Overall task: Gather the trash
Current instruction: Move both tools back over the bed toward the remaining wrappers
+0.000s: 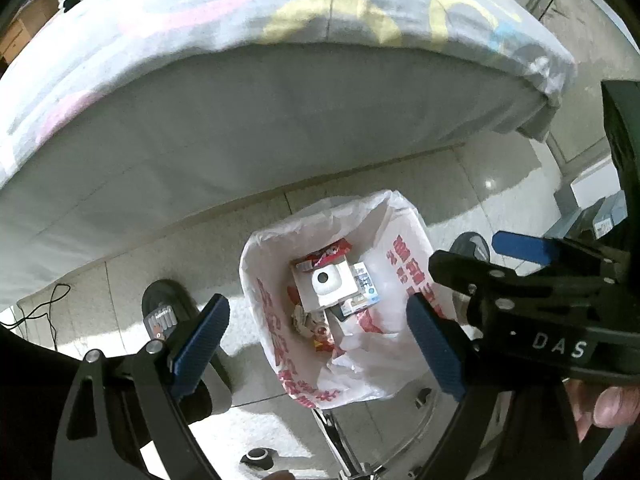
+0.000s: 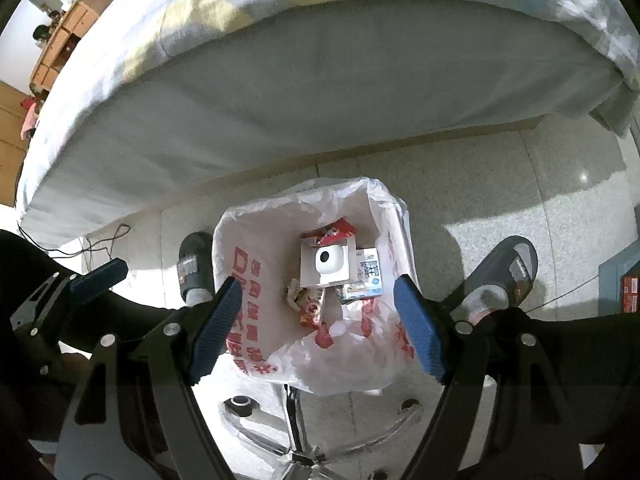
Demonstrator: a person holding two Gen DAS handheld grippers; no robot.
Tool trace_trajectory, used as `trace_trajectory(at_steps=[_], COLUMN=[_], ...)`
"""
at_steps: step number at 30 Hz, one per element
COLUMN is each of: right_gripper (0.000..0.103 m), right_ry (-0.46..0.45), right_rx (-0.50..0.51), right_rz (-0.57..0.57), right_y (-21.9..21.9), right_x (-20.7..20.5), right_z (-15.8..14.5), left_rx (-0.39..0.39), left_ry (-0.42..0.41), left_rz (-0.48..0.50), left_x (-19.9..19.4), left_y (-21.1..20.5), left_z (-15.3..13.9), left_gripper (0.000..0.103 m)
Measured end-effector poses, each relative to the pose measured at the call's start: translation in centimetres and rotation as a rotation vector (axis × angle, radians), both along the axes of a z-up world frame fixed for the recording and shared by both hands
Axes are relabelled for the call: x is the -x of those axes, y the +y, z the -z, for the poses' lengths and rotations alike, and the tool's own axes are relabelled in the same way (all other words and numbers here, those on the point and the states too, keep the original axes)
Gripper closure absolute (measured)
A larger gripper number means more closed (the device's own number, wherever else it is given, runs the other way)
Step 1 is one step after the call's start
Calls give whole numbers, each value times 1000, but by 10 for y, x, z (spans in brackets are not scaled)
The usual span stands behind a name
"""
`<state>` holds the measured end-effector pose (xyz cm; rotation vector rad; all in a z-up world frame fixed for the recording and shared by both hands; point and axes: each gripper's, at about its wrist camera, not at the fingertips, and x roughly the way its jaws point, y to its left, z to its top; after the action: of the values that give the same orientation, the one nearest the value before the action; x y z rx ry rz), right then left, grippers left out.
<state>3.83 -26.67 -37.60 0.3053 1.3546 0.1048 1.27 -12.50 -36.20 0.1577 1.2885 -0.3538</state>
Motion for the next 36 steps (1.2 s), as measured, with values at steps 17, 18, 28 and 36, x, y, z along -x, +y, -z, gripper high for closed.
trace_trajectory(at_steps=[17,18,28,36], right_gripper=[17,17,7,7], right_ry=[-448,-471,-571,-608], right_rx=[-48,-42,-9,26], right_rz=[22,22,54,27], right_y=[-13,-14,-19,-11], right_x=[13,13,-29,-70], right_z=[-127,-137,-226,-255], left_rx=[61,70,104,96], left_ry=[-158,-177,-322,-393], left_rz=[-42,-57,-159,-222], left_x=[-2,-4,-53,-104], left_y=[14,18,60,91], left_z=[-62,-73,-158,-196], left_gripper=[15,15,12,11])
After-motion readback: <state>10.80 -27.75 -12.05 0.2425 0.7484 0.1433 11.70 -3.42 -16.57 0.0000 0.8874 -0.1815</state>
